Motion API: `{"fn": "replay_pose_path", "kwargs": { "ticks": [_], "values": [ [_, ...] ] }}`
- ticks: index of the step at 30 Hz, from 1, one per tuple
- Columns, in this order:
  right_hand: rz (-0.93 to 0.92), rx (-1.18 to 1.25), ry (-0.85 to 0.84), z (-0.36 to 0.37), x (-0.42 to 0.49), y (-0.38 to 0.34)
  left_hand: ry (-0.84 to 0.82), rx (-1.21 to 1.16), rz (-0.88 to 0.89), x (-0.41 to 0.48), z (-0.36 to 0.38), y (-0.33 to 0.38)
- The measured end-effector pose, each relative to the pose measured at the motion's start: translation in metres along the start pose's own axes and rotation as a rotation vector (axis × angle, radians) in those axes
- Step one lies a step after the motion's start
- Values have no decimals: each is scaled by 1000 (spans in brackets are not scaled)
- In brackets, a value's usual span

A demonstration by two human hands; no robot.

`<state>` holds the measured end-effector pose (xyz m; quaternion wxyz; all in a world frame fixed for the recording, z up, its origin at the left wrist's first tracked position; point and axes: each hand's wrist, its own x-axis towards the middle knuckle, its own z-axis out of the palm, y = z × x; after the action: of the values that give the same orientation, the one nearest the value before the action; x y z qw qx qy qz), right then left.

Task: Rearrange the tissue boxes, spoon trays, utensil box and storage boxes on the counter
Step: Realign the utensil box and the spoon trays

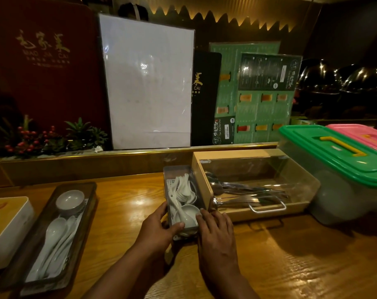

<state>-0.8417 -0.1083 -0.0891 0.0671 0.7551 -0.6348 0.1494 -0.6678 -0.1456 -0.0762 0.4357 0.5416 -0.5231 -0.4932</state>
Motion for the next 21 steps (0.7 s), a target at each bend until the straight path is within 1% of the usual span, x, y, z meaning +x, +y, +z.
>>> {"fn": "replay_pose_path", "kwargs": {
  "ticks": [15, 21],
  "values": [
    [-26, -18, -5, -4, 4, 5, 36, 102, -32, -6, 5, 14],
    [-45, -22, 23, -5, 3, 6, 48, 67, -52, -10, 8, 18]
  ]
}}
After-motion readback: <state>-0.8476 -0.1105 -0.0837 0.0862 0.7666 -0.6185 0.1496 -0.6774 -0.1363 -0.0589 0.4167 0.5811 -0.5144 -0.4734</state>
